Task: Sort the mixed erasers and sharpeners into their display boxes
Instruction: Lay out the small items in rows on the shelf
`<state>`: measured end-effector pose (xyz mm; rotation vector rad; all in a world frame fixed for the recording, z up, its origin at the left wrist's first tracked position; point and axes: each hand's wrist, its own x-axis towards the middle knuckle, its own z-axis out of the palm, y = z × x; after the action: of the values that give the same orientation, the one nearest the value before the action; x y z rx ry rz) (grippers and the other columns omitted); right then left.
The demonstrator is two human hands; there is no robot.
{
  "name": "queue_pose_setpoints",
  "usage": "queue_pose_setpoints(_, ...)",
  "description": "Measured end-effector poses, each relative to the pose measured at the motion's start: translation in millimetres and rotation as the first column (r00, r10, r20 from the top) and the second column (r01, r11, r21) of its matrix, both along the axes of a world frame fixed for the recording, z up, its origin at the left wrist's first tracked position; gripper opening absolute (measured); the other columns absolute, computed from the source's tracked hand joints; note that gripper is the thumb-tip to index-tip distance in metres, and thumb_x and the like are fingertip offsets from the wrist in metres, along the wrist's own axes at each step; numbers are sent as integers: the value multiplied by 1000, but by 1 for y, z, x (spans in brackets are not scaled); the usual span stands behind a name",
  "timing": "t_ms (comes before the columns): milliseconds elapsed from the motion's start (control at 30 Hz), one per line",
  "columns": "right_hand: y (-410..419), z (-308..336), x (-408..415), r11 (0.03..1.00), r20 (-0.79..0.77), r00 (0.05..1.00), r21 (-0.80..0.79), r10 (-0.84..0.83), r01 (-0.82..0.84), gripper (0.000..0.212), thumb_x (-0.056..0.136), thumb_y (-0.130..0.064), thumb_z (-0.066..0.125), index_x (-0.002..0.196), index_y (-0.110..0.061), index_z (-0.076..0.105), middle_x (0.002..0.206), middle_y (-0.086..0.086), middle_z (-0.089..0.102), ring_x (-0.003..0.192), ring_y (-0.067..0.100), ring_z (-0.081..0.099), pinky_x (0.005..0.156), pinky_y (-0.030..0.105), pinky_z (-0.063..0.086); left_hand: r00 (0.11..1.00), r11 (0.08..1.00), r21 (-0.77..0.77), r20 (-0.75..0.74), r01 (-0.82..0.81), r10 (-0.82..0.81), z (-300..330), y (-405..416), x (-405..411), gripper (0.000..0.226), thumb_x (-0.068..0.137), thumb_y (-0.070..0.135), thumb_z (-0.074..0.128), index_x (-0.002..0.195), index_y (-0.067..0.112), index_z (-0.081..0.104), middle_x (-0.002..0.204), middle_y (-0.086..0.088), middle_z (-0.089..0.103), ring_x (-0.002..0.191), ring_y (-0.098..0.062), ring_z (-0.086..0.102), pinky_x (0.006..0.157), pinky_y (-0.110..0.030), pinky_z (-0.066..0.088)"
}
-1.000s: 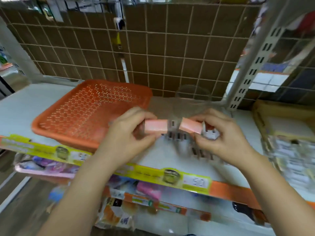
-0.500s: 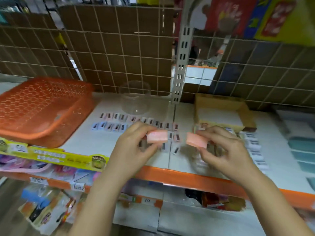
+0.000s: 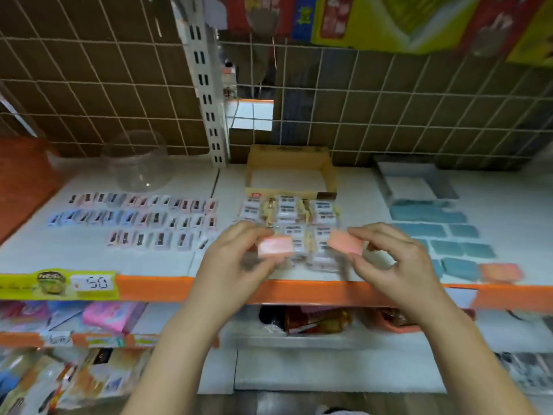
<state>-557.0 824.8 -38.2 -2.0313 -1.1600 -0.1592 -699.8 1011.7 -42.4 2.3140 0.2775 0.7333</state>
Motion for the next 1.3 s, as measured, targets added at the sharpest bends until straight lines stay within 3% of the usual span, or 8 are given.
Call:
queue_pose_setpoints(233,-101,-8,80,995,33,999,-97,-34,37,38,71,-37,61,95,-10,72,90,-11,62,84,4,51,81,4,34,1000,1000,-27,15,6,-6,-8,-85,78,41,72,42,57,101,15,66,96,11,58,91,-1,51,79,-4,37)
queue_pose_setpoints(367,-147,-17,117,982,73,995,-171,-67,79,29,64,-23,69,89,-8,74,83,-8,66,79,7,46,75,5,34,1000,1000,-6,-3,17,-17,-17,-119,107,40,72,42,57,100,15,66,96,8,60,90,-5,53,79,-13,40)
queue_pose_setpoints(667,-162,-31,138,963,-10,999,-267,-37,33,28,71,-20,75,98,-12,73,95,1,70,89,21,51,79,40,49,998,1000,0,-55,-6,6,-27,-152,130,45,71,45,56,100,12,67,92,10,58,82,-1,49,75,-10,38)
queue_pose_setpoints(800,-164,-32,144,966,18,1000,-258,18,-13,25,71,-18,76,96,-11,73,96,1,70,89,20,49,78,35,46,996,1000,-3,-93,5,-5,-29,-162,138,46,71,46,55,100,13,67,91,11,58,81,-1,48,74,-8,36)
queue_pose_setpoints(900,-164,-28,144,984,24,999,-178,22,-18,31,75,-33,59,90,-10,73,91,0,70,85,20,52,77,23,42,988,999,23,-148,42,-38,-33,-171,147,47,71,47,54,100,12,67,93,5,62,87,-6,49,76,-11,35)
queue_pose_setpoints(1000,-165,-26,144,988,29,999,-152,28,-23,37,76,-36,51,89,-9,73,90,0,69,85,21,54,76,18,39,976,996,70,-213,53,-37,-39,-178,155,43,71,42,62,102,11,67,96,-2,63,92,-16,51,76,-14,33)
queue_pose_setpoints(1133,-164,-29,143,988,35,998,-147,44,-38,35,77,-35,51,89,-10,73,90,-2,69,86,21,55,77,22,39,967,995,93,-256,26,-2,-46,-179,156,38,76,35,68,106,13,66,99,-2,60,96,-18,50,76,-16,31)
queue_pose_setpoints(1300,-157,-31,137,990,43,995,-115,86,-81,29,79,-30,53,91,-13,72,94,-4,67,90,15,53,79,27,45,967,993,110,-256,36,-6,-40,-180,152,58,75,46,57,123,13,58,111,-2,56,105,-14,44,88,-14,29)
